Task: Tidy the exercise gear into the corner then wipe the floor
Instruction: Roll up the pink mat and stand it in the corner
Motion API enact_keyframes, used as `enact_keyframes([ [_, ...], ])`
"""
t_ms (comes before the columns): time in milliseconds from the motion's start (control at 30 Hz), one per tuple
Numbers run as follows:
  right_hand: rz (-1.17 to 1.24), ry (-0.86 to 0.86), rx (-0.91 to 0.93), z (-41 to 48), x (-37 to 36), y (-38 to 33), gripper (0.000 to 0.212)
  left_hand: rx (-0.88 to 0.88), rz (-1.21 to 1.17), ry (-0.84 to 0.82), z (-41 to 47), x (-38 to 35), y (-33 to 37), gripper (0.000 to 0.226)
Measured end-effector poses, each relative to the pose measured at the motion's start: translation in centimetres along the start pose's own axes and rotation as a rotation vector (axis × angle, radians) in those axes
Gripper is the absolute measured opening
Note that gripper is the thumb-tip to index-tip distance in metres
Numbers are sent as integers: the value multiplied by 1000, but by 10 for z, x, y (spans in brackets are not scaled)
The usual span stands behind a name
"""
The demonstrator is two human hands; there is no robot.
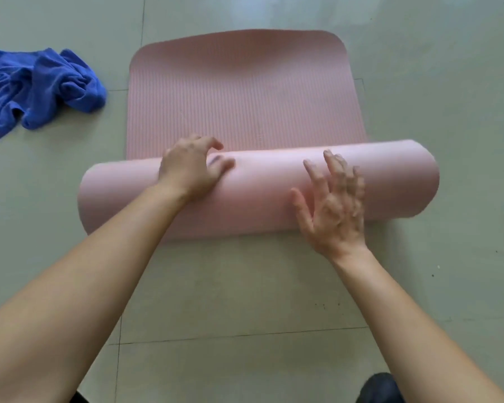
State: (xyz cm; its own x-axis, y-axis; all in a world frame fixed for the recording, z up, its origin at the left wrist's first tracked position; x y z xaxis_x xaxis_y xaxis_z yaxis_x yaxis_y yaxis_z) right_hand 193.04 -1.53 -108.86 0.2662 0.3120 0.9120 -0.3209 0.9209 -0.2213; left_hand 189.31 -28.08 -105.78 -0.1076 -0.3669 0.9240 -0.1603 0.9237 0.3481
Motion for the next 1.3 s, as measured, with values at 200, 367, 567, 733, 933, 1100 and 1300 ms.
enact_keyframes([
  [200,-25,-233,35,5,-27,3,84,-57,47,374,-12,-19,21,40],
  [367,-19,-391,-35,74,-27,-2,89,-154,326,125,-19,-47,10,82],
  [567,-161,-430,156,36,-30,11,141,-177,410,240,11,-45,11,77],
  [733,-111,-279,114,18,-22,13,140,-220,317,310,5,-31,20,70],
  [933,-108,-149,144,-18,-2,20,115,-247,267,147,3,-10,45,63],
  [1100,-119,-381,170,30,12,22,125,-141,211,-125,23,-1,44,63],
  [1300,67,-164,-157,86,-13,13,84,-130,219,169,15,-9,36,62],
])
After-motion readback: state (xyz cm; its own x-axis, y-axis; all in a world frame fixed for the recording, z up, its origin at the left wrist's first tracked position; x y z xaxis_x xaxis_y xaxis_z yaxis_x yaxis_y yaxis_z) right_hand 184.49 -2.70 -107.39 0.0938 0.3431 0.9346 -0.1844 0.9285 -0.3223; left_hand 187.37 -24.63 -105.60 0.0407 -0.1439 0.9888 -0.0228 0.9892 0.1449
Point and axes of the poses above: each hand's wrist, its own z-axis towards the middle knuckle, its own x-axis out of the back of the hand, y = z × x, the point moved 1 cm from there along z, towards the middle knuckle, and after that the axes turned 1 degree about y, right-handed, at the moved point
